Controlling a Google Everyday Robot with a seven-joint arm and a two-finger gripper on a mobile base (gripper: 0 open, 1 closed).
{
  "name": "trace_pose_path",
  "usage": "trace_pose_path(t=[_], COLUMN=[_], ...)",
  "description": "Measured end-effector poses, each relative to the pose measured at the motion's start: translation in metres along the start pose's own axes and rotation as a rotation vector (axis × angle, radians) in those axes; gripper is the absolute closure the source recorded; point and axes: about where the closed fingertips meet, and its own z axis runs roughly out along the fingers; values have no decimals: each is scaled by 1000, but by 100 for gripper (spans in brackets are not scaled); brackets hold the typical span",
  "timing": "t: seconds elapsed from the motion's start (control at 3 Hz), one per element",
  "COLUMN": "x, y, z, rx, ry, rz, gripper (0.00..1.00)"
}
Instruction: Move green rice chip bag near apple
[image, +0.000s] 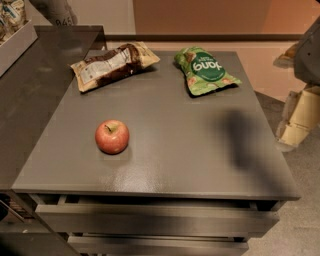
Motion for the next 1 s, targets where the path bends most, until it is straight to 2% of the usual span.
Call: trace_pose_path(t=[0.33, 1.0], x=[-3, -22], y=[-6, -58], z=[2, 34], rx=[4, -4], ry=[-9, -127], rz=[8, 112], gripper=[0, 0])
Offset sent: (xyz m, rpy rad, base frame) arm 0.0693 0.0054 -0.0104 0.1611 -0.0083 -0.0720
